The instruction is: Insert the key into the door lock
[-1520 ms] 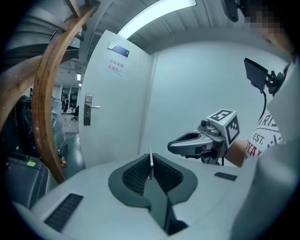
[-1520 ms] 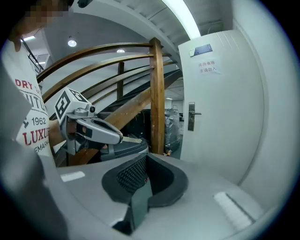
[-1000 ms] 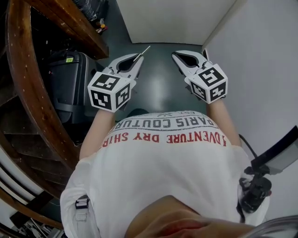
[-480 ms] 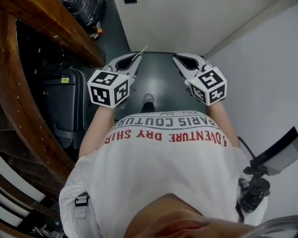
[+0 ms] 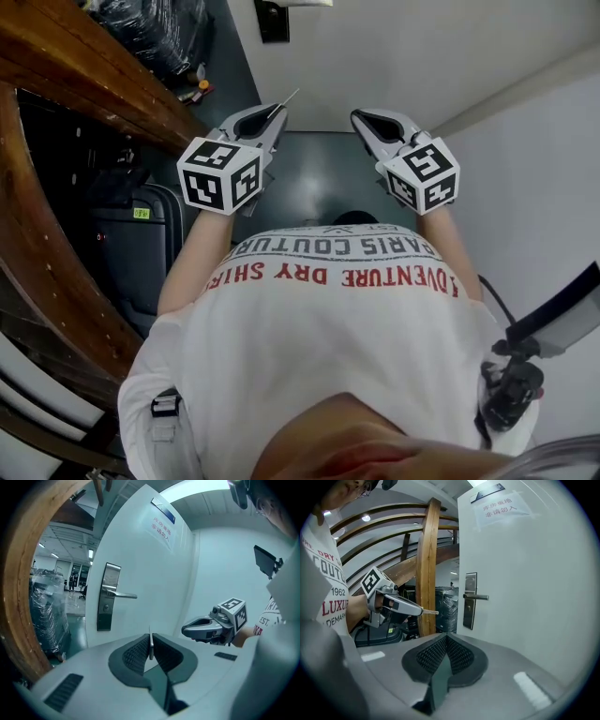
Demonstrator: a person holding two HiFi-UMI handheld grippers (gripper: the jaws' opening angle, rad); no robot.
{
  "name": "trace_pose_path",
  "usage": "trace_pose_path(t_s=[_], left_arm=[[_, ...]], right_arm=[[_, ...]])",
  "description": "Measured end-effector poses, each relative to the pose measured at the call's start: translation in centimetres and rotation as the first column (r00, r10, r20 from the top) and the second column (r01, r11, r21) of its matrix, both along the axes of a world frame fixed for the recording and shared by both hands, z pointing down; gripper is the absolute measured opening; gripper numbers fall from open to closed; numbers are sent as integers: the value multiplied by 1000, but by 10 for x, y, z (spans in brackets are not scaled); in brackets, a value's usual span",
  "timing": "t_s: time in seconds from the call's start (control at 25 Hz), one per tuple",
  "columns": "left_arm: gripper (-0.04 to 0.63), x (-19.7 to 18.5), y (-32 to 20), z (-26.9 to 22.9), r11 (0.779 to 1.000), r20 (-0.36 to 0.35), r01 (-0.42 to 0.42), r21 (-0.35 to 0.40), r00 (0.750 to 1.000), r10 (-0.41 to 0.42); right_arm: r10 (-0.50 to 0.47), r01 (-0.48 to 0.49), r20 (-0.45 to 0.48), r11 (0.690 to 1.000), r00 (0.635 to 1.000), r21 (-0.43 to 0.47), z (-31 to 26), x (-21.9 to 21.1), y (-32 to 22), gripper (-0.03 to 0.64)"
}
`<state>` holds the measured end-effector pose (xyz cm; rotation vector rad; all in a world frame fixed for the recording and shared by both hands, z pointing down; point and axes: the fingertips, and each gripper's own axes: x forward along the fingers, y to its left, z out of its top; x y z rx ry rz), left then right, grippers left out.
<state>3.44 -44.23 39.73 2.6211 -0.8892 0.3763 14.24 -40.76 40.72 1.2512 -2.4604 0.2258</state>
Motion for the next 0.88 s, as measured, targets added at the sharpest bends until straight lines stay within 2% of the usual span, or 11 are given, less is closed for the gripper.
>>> trace_pose_path(t_s=[0.16, 0.4, 0.6, 0.72, 0.88], left_arm=[[23, 3, -21, -1, 1000, -17, 5, -18, 1000, -5], [23, 0, -46, -5, 999, -25, 28, -20, 999, -29], [23, -3, -65, 0, 998, -5, 47, -47, 999, -47], [23, -5, -79, 0, 996, -15, 68, -59, 997, -69], [23, -4, -96, 5, 993, -30, 82, -84, 996, -85]], right_arm=[[-5, 5, -6, 1000, 1000, -6, -1, 5, -29, 3], [-42, 45, -39, 996, 998, 72, -30, 8, -98, 31], [-44, 52, -55, 988, 998, 148, -55, 11, -164, 137], [-46, 57, -74, 985, 996, 163, -57, 12, -198, 193], [-53, 64, -74, 984, 996, 165, -55, 12, -229, 193]])
